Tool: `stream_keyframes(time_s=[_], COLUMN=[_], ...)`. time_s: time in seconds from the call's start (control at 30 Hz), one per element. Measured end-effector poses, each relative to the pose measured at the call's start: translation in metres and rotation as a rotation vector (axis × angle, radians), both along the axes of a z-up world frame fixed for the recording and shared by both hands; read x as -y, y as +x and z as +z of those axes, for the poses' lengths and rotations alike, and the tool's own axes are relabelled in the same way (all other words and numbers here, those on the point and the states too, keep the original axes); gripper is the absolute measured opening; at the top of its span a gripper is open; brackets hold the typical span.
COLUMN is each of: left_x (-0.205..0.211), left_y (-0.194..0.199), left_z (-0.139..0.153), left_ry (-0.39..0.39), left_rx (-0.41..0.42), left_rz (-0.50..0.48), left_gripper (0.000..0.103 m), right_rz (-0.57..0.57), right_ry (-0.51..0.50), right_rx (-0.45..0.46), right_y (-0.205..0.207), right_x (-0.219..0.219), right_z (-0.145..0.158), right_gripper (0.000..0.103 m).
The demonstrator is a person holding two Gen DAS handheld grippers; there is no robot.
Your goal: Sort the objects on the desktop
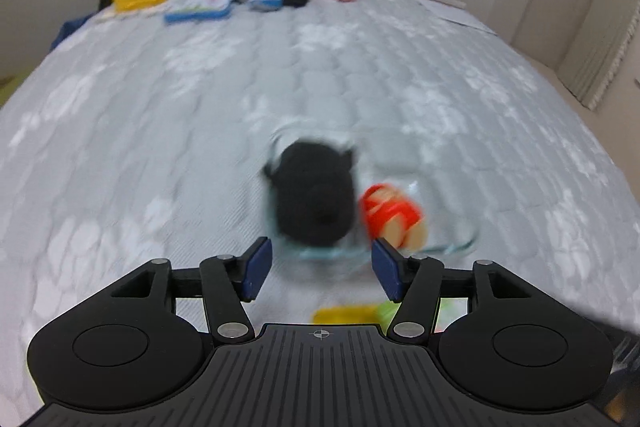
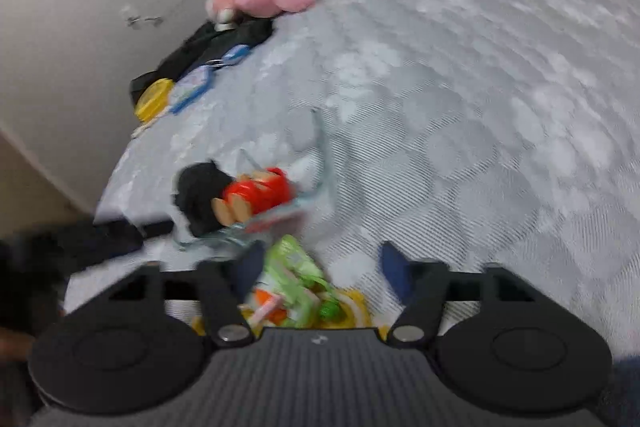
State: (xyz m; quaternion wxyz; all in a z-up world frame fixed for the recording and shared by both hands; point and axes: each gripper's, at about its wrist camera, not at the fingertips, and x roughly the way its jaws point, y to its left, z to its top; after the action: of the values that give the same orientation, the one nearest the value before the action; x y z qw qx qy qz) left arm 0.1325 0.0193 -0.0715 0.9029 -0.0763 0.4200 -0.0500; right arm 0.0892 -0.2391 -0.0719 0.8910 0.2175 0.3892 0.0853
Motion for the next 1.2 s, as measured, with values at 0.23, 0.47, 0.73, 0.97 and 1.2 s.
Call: stream_keyframes(time_s=[0.23,0.47,0.73,0.97,1.2], left_x=[-0.012,-0.007,-0.01,-0.011,-0.015], left_y=[0.005,0.011,0.016,0.018,0.019], left_z=[-0.028,-0.026,-0.028,-0.031,-0.033], left_ry=[-0.148,-0.141,-0.195,-0.197,-0.205], left_rx=[-0.132,-0.16,-0.171,-0.181,-0.192], left_rz=[-0.084,-0.178,-0.198,-0.185,-0.169], left_gripper=[0.071,0.077,0.081,0.081,0.085], right_rz=[0.088,0.136,0.09,0.187,0.176], right_ry=[-0.147,-0.182,0.07,-0.295,-0.221], right_rx=[0.0,-0.224,-0.433,-0.177,-0.135], right_y=[0.068,0.15,0.172,0.163,0.147], right_x=[-0.039,-0.079,-0.072,-0.109,-0.095], right_z=[0.04,0.018,-0.033,-0.019,0.011], right_gripper=[0.056,0.056,0.051,0.048,0.052])
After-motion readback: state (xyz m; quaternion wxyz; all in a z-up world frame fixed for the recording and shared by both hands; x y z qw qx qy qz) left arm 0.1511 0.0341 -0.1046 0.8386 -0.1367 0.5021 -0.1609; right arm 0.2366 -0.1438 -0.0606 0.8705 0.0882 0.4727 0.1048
